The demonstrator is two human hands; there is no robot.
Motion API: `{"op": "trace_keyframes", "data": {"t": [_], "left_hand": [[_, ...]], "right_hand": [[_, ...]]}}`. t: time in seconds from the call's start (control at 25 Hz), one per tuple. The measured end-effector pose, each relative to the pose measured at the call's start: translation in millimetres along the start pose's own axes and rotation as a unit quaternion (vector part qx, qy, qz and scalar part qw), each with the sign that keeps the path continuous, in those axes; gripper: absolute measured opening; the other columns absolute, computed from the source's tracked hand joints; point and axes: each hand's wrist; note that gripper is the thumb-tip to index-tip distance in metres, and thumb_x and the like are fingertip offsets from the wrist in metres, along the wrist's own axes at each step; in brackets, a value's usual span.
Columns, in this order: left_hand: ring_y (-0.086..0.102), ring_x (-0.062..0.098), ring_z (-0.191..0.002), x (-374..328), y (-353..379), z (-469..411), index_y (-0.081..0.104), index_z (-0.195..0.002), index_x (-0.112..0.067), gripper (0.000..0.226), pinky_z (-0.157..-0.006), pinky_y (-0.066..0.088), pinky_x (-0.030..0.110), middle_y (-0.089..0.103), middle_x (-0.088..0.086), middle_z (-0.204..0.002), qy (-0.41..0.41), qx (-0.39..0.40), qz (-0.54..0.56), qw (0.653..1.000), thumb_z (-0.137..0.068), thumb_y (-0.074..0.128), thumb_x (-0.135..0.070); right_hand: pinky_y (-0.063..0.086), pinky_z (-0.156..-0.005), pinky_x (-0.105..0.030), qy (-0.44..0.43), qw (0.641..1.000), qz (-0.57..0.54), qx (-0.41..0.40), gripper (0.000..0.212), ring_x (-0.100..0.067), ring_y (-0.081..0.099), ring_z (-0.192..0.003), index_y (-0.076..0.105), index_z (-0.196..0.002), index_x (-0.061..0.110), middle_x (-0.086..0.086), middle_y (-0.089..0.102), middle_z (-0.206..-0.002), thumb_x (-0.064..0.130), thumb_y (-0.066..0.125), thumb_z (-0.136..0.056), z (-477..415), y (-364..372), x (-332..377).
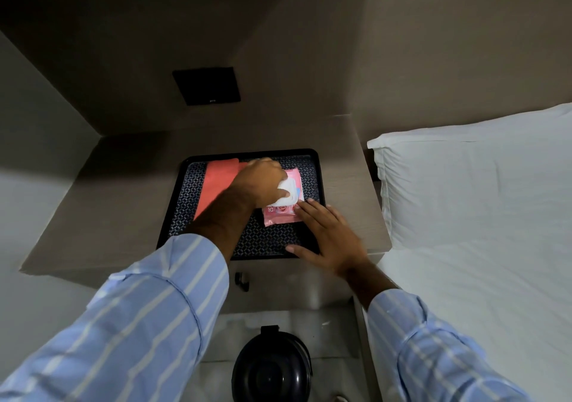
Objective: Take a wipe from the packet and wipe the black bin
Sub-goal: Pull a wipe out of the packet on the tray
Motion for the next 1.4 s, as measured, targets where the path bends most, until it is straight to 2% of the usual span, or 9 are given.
{"op": "trace_keyframes", "data": {"t": [0.32, 0.56, 0.68, 0.76, 0.88, 0.96, 1.04, 1.2, 1.4], "left_hand": [[0.059, 0.024, -0.118, -10, -3, -11, 0.071, -0.111, -0.023, 0.039, -0.104, 0.044, 0.044, 0.071, -0.001, -0.118, -0.141, 0.003, 0.075, 0.987, -0.079, 0.079, -0.042], [0.068, 0.018, -0.094, -11, -5, 2, 0.075, -0.094, -0.019, 0.017, -0.091, 0.053, 0.034, 0.076, -0.001, -0.096, -0.120, -0.100, 0.257, 0.954, -0.078, 0.081, -0.022], [0.061, 0.006, -0.069, -10, -13, 13, 0.077, -0.092, -0.015, 0.014, -0.067, 0.053, 0.017, 0.070, -0.003, -0.080, -0.138, -0.204, 0.475, 0.845, -0.078, 0.080, -0.013], [0.064, 0.007, -0.073, -7, -15, 21, 0.075, -0.093, -0.015, 0.015, -0.069, 0.056, 0.019, 0.069, -0.003, -0.082, -0.175, -0.273, 0.611, 0.722, -0.080, 0.079, -0.010], [0.072, 0.017, -0.089, 2, -8, 37, 0.070, -0.096, -0.013, 0.013, -0.077, 0.063, 0.032, 0.072, 0.006, -0.095, -0.216, -0.317, 0.784, 0.487, -0.086, 0.073, -0.007], [0.073, 0.023, -0.093, 4, 6, 44, 0.068, -0.102, -0.007, 0.014, -0.077, 0.063, 0.037, 0.073, 0.013, -0.101, -0.228, -0.286, 0.826, 0.430, -0.089, 0.070, -0.004], [0.073, 0.026, -0.095, 2, 19, 50, 0.068, -0.111, -0.002, 0.021, -0.072, 0.063, 0.034, 0.073, 0.014, -0.103, -0.239, -0.210, 0.826, 0.466, -0.090, 0.068, -0.003], [0.072, 0.022, -0.096, -5, 27, 56, 0.066, -0.124, -0.002, 0.036, -0.075, 0.062, 0.032, 0.073, 0.016, -0.116, -0.231, -0.019, 0.764, 0.602, -0.088, 0.070, -0.005], [0.072, 0.025, -0.104, -11, 24, 51, 0.064, -0.128, -0.004, 0.044, -0.079, 0.060, 0.036, 0.072, 0.012, -0.118, -0.226, 0.040, 0.685, 0.691, -0.085, 0.073, -0.004]], "right_hand": [[0.008, -0.128, -0.042, 0.002, 1.000, -0.003, 0.009, 0.088, -0.011, 0.010, -0.157, 0.026, -0.159, 0.021, 0.004, 0.024, -0.168, 0.075, 0.038, -0.091, 0, -2, 1], [0.006, -0.127, -0.040, 0.002, 1.000, -0.002, 0.015, 0.089, -0.012, 0.010, -0.157, 0.025, -0.159, 0.022, 0.003, 0.023, -0.168, 0.077, 0.036, -0.091, 1, -5, 2], [0.004, -0.127, -0.038, -0.001, 1.000, 0.001, 0.013, 0.089, -0.013, 0.011, -0.157, 0.026, -0.159, 0.021, 0.003, 0.024, -0.168, 0.077, 0.038, -0.090, 1, -5, 2], [0.003, -0.126, -0.037, 0.001, 1.000, 0.000, 0.017, 0.090, -0.013, 0.011, -0.157, 0.025, -0.159, 0.022, 0.003, 0.024, -0.168, 0.077, 0.038, -0.090, 1, -5, 2], [0.004, -0.127, -0.039, 0.005, 1.000, -0.006, 0.024, 0.090, -0.014, 0.011, -0.157, 0.024, -0.159, 0.024, 0.003, 0.024, -0.168, 0.078, 0.039, -0.089, 0, -5, 2], [0.008, -0.127, -0.041, 0.007, 1.000, -0.014, 0.024, 0.090, -0.015, 0.013, -0.157, 0.024, -0.159, 0.024, 0.003, 0.025, -0.168, 0.078, 0.040, -0.089, 0, -6, 2], [0.011, -0.127, -0.043, 0.008, 1.000, -0.025, 0.017, 0.089, -0.016, 0.017, -0.156, 0.027, -0.158, 0.023, 0.001, 0.029, -0.167, 0.076, 0.045, -0.089, 0, -7, 2], [0.021, -0.125, -0.047, 0.037, 0.996, -0.077, -0.005, 0.092, -0.021, 0.032, -0.151, 0.028, -0.156, 0.020, -0.006, 0.039, -0.161, 0.073, 0.055, -0.085, 1, -8, 6], [0.036, -0.117, -0.050, 0.054, 0.992, -0.111, -0.008, 0.083, -0.024, 0.047, -0.138, 0.023, -0.159, 0.015, -0.007, 0.048, -0.155, 0.053, 0.057, -0.093, -2, -14, 9]]}}
Point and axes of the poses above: each hand's wrist, its own z-axis away from the middle knuckle, its own y-axis out of the palm, x = y × z
